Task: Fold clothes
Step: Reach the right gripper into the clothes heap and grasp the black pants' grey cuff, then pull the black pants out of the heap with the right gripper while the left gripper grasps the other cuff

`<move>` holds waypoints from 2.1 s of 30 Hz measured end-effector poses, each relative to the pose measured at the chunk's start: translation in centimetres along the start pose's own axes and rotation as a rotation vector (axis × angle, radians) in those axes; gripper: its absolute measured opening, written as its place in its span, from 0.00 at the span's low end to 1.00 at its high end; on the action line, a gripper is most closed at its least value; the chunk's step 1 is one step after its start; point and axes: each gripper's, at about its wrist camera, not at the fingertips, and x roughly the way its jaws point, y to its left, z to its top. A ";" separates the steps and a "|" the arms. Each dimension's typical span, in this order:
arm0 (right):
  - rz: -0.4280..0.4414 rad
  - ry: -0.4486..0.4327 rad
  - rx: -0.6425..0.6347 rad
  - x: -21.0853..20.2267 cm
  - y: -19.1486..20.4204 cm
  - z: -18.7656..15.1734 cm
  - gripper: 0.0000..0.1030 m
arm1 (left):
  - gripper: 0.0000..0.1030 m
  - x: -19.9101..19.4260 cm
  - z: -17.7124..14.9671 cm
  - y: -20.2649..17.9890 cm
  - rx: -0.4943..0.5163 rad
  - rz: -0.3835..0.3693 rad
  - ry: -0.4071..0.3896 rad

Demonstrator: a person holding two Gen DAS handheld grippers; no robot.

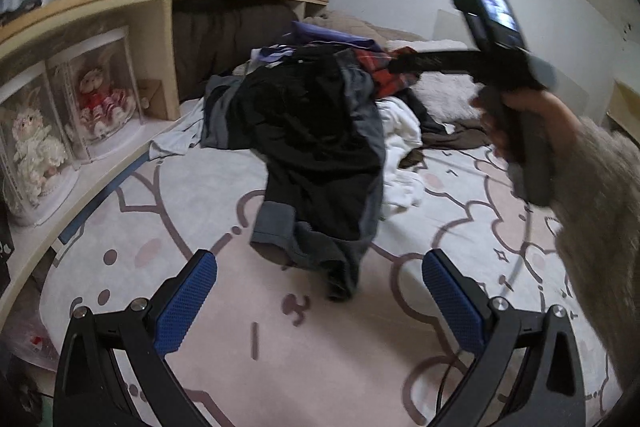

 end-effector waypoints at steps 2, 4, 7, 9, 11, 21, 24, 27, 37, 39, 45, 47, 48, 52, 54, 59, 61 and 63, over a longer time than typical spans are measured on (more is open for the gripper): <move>0.017 0.006 -0.005 2.6 0.8 1.8 0.87 | 1.00 0.5 0.0 1.0 -0.022 0.003 -0.002; 0.026 0.017 -0.007 5.1 1.2 3.3 0.87 | 1.00 0.9 -0.2 1.9 -0.043 0.006 -0.009; 0.038 0.046 -0.004 8.8 1.6 5.1 0.87 | 1.00 1.6 -0.3 2.9 -0.063 0.009 -0.006; 0.032 0.074 0.000 10.9 1.9 6.0 0.87 | 1.00 2.2 -0.5 3.5 -0.069 0.016 0.003; 0.015 0.113 0.011 12.9 1.9 6.3 0.87 | 1.00 2.7 -0.6 3.9 -0.073 0.026 0.011; 0.004 0.198 -0.053 13.8 3.0 4.4 0.12 | 1.00 2.1 -0.6 3.8 -0.075 0.025 0.003; 0.088 0.171 0.005 10.2 3.1 3.4 0.11 | 1.00 0.4 -0.4 3.4 -0.070 0.020 -0.019; 0.196 0.137 0.039 5.0 3.4 1.7 0.11 | 1.00 -1.3 -0.1 3.0 -0.065 0.015 -0.041; 0.429 0.122 0.142 -14.5 0.4 -9.8 0.10 | 1.00 -6.3 -0.5 0.8 -0.023 -0.024 -0.082; 0.428 0.167 0.180 -17.7 -1.4 -13.7 0.10 | 1.00 -6.7 -1.3 -0.3 0.003 -0.044 -0.070; 0.356 0.213 0.334 -26.3 -7.0 -22.8 0.10 | 1.00 -6.9 -3.6 -5.0 0.101 -0.149 -0.016; 0.322 0.205 0.394 -29.1 -8.5 -25.1 0.10 | 1.00 -6.9 -4.0 -6.8 0.133 -0.198 -0.004; 0.301 0.196 0.431 -30.8 -9.4 -26.6 0.10 | 1.00 -6.9 -4.2 -7.6 0.149 -0.222 0.002; 0.219 0.191 0.547 -34.8 -11.9 -31.8 0.10 | 1.00 -6.7 -5.0 -11.4 0.223 -0.328 0.030; 0.141 0.245 0.580 -34.9 -12.4 -35.2 0.10 | 1.00 -6.2 -5.0 -13.4 0.273 -0.382 0.044; 0.049 0.413 0.681 -31.0 -12.5 -43.0 0.10 | 1.00 -3.9 -4.7 -18.7 0.422 -0.487 0.085; 0.025 0.447 0.702 -29.6 -12.4 -44.7 0.10 | 1.00 -2.8 -4.3 -20.4 0.494 -0.516 0.103; -0.002 0.467 0.685 -28.9 -12.1 -45.3 0.10 | 1.00 -1.4 -3.9 -22.1 0.574 -0.579 0.138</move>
